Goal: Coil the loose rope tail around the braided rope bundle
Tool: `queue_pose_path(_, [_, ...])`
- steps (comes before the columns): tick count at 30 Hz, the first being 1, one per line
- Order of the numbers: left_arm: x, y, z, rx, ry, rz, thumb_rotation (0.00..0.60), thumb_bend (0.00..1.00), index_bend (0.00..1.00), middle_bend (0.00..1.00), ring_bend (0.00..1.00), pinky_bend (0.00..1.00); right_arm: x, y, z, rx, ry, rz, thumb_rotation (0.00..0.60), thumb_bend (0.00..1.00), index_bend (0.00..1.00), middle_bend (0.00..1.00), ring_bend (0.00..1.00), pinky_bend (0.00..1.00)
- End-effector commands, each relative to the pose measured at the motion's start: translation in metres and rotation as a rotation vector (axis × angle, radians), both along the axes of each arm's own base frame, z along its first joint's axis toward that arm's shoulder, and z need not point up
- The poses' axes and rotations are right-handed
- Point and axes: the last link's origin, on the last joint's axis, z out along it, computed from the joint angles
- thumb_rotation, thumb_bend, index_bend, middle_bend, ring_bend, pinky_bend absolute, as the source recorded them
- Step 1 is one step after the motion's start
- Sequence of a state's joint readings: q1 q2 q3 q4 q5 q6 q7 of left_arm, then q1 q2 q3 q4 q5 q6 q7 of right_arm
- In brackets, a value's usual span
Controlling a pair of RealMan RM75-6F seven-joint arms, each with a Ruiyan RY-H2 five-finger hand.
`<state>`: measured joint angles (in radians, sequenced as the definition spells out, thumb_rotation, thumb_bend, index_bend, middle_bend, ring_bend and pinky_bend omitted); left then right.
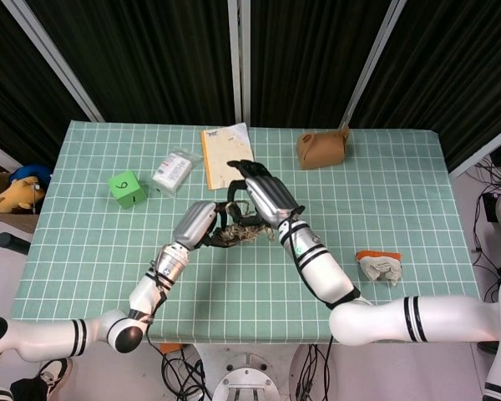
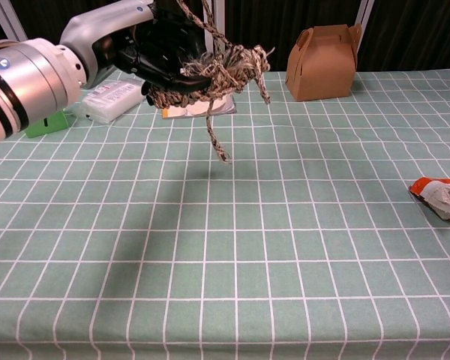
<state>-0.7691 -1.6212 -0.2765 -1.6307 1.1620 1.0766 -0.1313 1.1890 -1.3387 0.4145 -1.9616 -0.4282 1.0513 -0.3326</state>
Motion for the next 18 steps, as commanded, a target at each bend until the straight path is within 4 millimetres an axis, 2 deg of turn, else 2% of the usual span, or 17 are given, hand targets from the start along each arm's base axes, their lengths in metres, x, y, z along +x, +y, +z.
queue_pose_path(1, [-0.002,0.007,-0.003,0.059,-0.014,0.083,0.600,0.41,0.78,0.78,0.73,0.79,0.003,0.008,-0.001,-0.009,0.011,0.037,0.600,0.55,0.88,0.10,0.00,0.00])
queue_pose_path(6, [-0.013,0.018,-0.007,0.129,0.003,0.191,0.600,0.42,0.78,0.78,0.73,0.80,0.002,0.018,0.006,-0.054,0.021,0.071,0.600,0.55,0.88,0.10,0.00,0.00])
queue_pose_path(11, [-0.028,0.028,-0.006,0.205,0.069,0.227,0.600,0.42,0.78,0.79,0.73,0.80,-0.007,0.022,0.014,-0.143,0.073,0.080,0.600,0.55,0.89,0.10,0.00,0.00])
queue_pose_path(18, [-0.038,0.039,0.007,0.312,0.052,0.306,0.600,0.43,0.78,0.79,0.73,0.80,-0.016,0.035,0.015,-0.134,0.079,0.072,0.600,0.57,0.89,0.10,0.00,0.00])
